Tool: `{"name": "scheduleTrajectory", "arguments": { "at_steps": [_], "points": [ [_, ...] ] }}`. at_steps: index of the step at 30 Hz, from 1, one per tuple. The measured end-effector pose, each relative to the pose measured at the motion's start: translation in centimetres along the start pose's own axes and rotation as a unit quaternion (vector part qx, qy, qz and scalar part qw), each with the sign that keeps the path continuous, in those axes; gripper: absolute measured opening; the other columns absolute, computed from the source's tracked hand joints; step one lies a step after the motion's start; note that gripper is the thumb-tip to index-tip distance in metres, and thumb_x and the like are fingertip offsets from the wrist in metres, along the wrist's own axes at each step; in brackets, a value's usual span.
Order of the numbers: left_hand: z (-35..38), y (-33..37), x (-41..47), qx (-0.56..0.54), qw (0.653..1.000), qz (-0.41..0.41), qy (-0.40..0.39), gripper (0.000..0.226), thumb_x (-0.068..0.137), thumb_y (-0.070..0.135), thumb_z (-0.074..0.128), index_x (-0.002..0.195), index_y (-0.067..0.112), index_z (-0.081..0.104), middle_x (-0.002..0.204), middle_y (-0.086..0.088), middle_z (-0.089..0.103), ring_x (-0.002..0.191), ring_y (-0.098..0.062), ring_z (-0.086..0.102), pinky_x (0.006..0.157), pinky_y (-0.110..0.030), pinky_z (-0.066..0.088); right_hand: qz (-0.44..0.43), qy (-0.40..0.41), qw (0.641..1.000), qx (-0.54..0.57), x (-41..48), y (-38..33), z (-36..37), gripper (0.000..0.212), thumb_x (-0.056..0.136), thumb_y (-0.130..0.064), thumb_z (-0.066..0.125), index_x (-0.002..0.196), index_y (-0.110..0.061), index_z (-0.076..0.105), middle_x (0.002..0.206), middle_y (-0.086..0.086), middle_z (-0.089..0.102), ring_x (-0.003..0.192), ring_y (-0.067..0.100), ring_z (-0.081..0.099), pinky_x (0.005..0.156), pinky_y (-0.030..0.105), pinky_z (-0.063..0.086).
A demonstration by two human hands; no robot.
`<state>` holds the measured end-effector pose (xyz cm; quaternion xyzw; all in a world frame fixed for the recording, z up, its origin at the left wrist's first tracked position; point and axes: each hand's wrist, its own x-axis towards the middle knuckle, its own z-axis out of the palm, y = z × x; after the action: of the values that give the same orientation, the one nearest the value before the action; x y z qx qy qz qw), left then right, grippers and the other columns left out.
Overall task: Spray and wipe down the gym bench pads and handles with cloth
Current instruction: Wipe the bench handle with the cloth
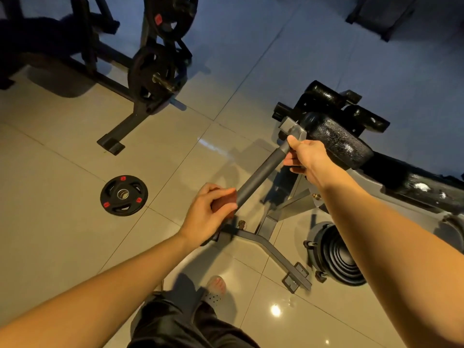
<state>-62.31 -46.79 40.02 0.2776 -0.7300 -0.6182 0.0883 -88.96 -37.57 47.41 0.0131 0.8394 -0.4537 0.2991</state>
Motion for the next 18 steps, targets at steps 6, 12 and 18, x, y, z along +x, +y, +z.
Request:
{"name": "scheduleTrajectory", "arguments": {
  "at_steps": [6,12,18],
  "points": [
    [-4.0,-3.2,-5.9,-0.125,0.977,-0.175,0.003,0.029,0.091,0.010,0.074,0.119,0.018,0.073,0.086,-0.013,0.071,0.055,-0.015,0.060,0.043,-0.025,0.043,-0.003,0.000,1.000,0.013,-0.3,0.3,0.4,0.029,0.103,-0.037,0.058,0.114,-0.011,0.062,0.086,0.006,0.073,0.073,0.016,0.071,0.078,0.034,0.056],
    [0.6,1.2,1.9,-0.063,0.996,-0.052,0.036,0.034,0.092,0.020,0.075,0.126,0.020,0.071,0.119,0.003,0.062,0.106,-0.006,0.063,0.085,-0.015,0.054,0.007,0.013,1.000,0.010,-0.6,-0.1,0.7,0.021,0.102,-0.038,0.059,0.103,-0.017,0.060,0.097,0.010,0.076,0.091,0.022,0.076,0.087,0.040,0.059],
    [0.7,-0.8,-2.0,0.014,1.000,0.011,0.023,0.052,0.092,0.022,0.075,0.141,0.028,0.059,0.128,0.011,0.045,0.122,-0.002,0.050,0.104,-0.018,0.048,0.007,0.007,1.000,0.023,-0.5,0.0,0.5,0.026,0.102,-0.038,0.059,0.112,-0.014,0.062,0.085,0.005,0.073,0.076,0.015,0.073,0.087,0.040,0.059]
  ]
}}
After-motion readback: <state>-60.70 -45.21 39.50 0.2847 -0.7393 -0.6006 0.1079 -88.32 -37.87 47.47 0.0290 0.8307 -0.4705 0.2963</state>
